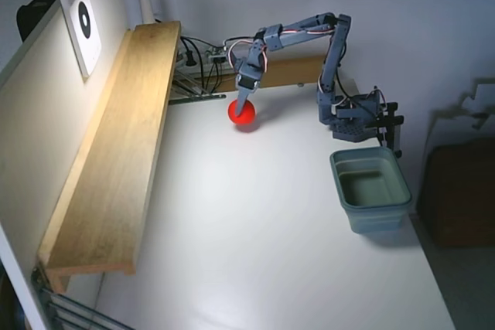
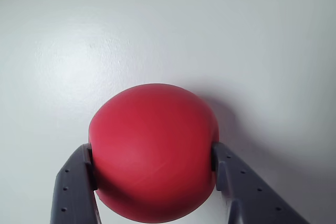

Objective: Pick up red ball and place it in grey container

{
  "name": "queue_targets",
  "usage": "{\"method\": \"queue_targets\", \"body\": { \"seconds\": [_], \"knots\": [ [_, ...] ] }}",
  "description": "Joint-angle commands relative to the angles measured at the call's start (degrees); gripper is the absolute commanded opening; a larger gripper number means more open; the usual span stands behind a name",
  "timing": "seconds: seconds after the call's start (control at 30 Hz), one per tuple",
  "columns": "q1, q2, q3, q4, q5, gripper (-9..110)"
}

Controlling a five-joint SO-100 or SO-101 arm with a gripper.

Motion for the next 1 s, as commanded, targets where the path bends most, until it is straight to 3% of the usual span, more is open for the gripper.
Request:
{"method": "queue_targets", "body": {
  "seconds": [0.0, 0.37, 0.97],
  "knots": [
    [1.0, 3.8, 0.3, 1.3, 0.1, 23],
    [1.0, 3.8, -1.9, 3.4, 0.1, 23],
    [1.0, -2.2, -37.1, 32.6, 0.1, 23]
  ]
}}
